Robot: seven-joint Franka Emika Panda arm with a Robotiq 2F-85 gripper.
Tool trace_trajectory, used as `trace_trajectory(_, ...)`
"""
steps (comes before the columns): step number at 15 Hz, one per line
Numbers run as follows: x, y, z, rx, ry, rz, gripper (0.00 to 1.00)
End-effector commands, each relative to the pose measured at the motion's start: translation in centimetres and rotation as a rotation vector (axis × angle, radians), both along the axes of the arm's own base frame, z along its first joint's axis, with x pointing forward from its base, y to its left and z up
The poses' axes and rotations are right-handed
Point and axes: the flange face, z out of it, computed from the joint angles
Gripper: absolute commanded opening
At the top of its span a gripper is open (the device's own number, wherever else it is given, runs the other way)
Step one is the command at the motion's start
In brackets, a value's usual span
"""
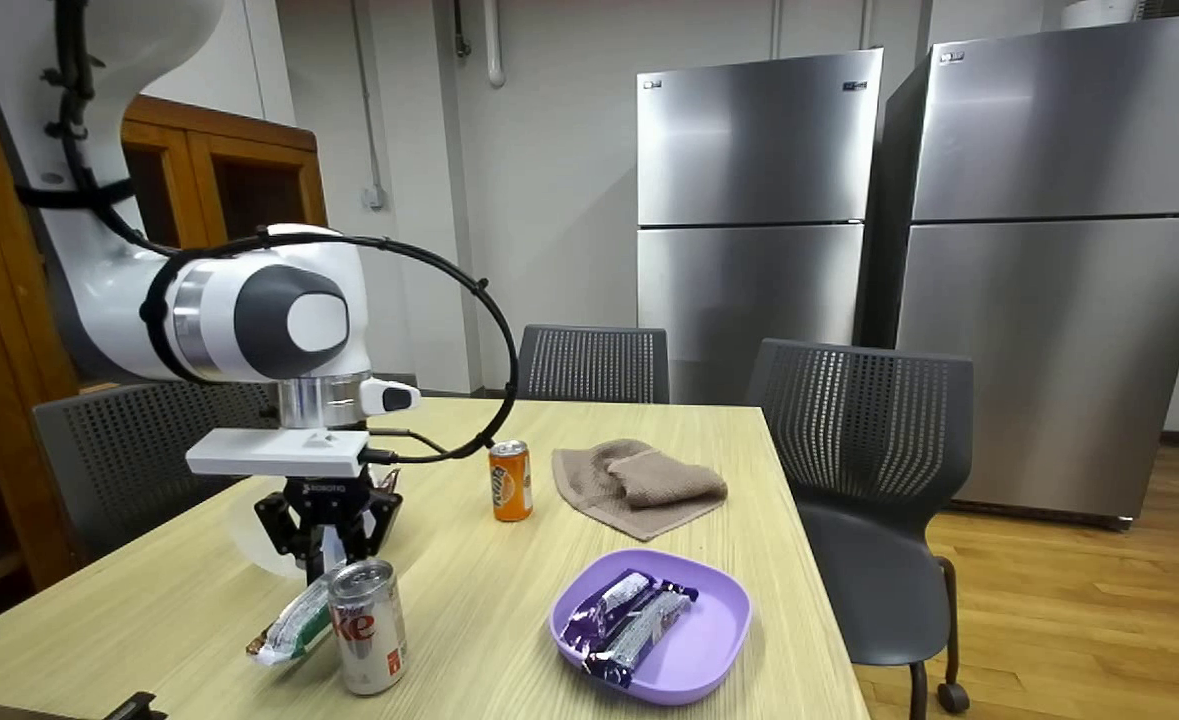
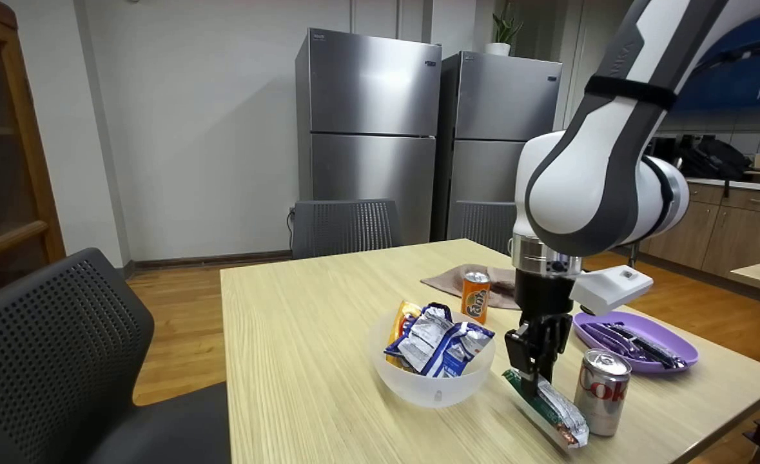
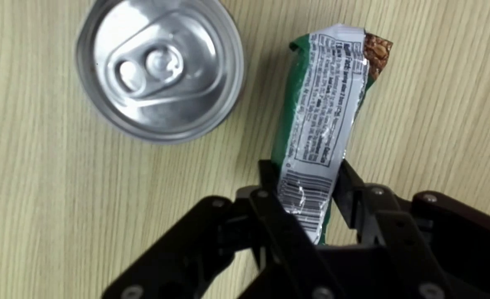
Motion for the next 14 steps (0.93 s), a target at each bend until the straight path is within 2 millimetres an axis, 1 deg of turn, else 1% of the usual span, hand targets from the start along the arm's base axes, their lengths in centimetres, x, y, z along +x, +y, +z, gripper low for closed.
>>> trace_trajectory(1,-0.8,-0.5,3.4,0.005,-0.017,-0.014,0.13)
trace_trajectory(3,-0.7,-0.9,5.0,0.005,-0.040,-0.028,0.13)
trace_trajectory(7,0.3,-2.0,7.0,0.021,-0.069,-0.075,0.13)
trace_trajectory(9,0.9,-3.0,8.0,0.034,-0.081,-0.114,0.13)
trace_trajectory(11,1.4,-4.5,8.7,0.040,-0.094,-0.161,0.13)
trace_trajectory(14,2.4,-7.6,9.5,0.042,-0.123,-0.232,0.13)
